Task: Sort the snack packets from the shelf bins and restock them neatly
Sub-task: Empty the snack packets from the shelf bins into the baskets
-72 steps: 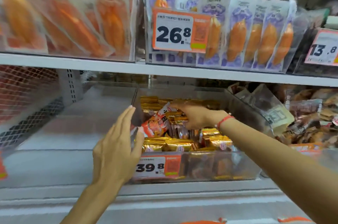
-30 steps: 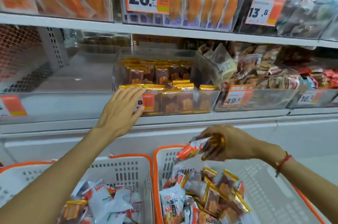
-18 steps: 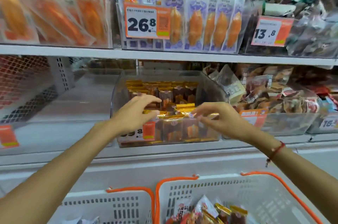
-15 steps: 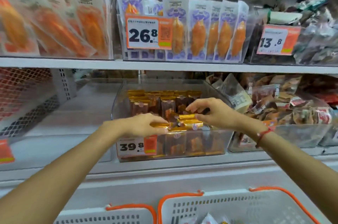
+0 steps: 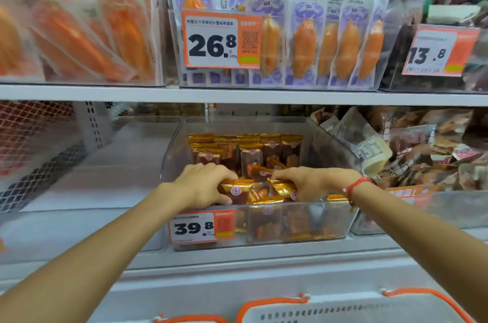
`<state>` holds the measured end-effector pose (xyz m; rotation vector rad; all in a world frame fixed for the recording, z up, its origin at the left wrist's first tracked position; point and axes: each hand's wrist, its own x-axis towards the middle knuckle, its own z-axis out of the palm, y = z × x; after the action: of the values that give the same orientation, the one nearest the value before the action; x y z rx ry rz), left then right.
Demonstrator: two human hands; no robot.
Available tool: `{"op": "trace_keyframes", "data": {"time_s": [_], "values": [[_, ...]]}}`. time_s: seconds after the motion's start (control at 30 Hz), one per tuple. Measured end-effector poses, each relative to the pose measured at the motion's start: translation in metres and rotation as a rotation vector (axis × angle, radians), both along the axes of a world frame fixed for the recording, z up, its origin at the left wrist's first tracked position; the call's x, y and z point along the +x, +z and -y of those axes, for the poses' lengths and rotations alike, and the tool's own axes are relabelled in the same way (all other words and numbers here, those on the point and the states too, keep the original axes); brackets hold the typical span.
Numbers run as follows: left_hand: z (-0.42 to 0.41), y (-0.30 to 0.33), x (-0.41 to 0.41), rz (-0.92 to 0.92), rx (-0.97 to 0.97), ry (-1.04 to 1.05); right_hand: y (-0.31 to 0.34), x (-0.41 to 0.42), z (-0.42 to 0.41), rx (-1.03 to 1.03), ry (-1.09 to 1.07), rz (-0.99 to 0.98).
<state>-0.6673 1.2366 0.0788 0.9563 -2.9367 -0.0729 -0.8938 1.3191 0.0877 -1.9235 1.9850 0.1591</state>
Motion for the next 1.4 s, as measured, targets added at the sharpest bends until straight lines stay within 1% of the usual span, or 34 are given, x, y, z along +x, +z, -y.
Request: {"op": "trace_keyframes", "data": {"time_s": [0.13,0.2,0.3,0.37,0.47,0.6,0.67,0.73,0.8,0.87,0.93,1.0,1.1,1.13,1.17,1.2,1.3,1.4], "values": [[-0.013,0.002,0.011,-0.262,-0.303,-0.05,-0.001,0.0,-0.017,-0.231,0.028,0.02],[-0.016,0.007,0.018,-0.414,-0.415,-0.095,0.001,0.0,-0.028,-0.393,0.024,0.079],[-0.025,0.019,0.025,-0.592,-0.544,-0.145,0.01,0.002,-0.051,-0.638,-0.022,0.166],[-0.038,0.034,0.026,-0.697,-0.578,-0.174,0.022,0.009,-0.069,-0.764,-0.012,0.186],[-0.07,0.052,0.031,-0.817,-0.562,-0.216,0.038,0.023,-0.109,-0.876,0.048,0.185],[-0.128,0.046,0.047,-0.968,-0.498,-0.254,0.039,0.042,-0.183,-0.969,0.111,0.066],[-0.151,0.031,0.056,-1.001,-0.464,-0.267,0.033,0.049,-0.217,-0.972,0.129,0.029],[-0.171,0.011,0.061,-1.016,-0.408,-0.263,0.017,0.048,-0.243,-0.916,0.114,0.023],[-0.186,-0.011,0.058,-1.01,-0.352,-0.24,-0.007,0.04,-0.259,-0.821,0.055,0.101],[-0.198,-0.038,0.049,-0.961,-0.254,-0.199,-0.034,0.029,-0.264,-0.683,-0.014,0.165],[-0.208,-0.069,0.035,-0.866,-0.149,-0.151,-0.062,0.02,-0.261,-0.522,-0.063,0.219],[-0.218,-0.099,0.019,-0.707,-0.02,-0.056,-0.09,0.011,-0.255,-0.343,-0.106,0.226],[-0.226,-0.143,0.0,-0.395,0.283,0.043,-0.121,0.001,-0.253,0.027,-0.115,0.092],[-0.225,-0.15,0.0,-0.307,0.331,0.057,-0.125,-0.001,-0.252,0.074,-0.111,0.072],[-0.222,-0.152,0.003,-0.283,0.329,0.072,-0.125,-0.002,-0.25,0.063,-0.11,0.075],[-0.216,-0.15,0.008,-0.3,0.296,0.087,-0.121,-0.002,-0.247,0.01,-0.111,0.095],[-0.187,-0.128,0.034,-0.522,0.115,0.134,-0.095,0.011,-0.236,-0.222,-0.091,0.131],[-0.145,-0.098,0.065,-0.754,-0.144,0.224,-0.057,0.037,-0.209,-0.489,-0.028,0.172]]}}
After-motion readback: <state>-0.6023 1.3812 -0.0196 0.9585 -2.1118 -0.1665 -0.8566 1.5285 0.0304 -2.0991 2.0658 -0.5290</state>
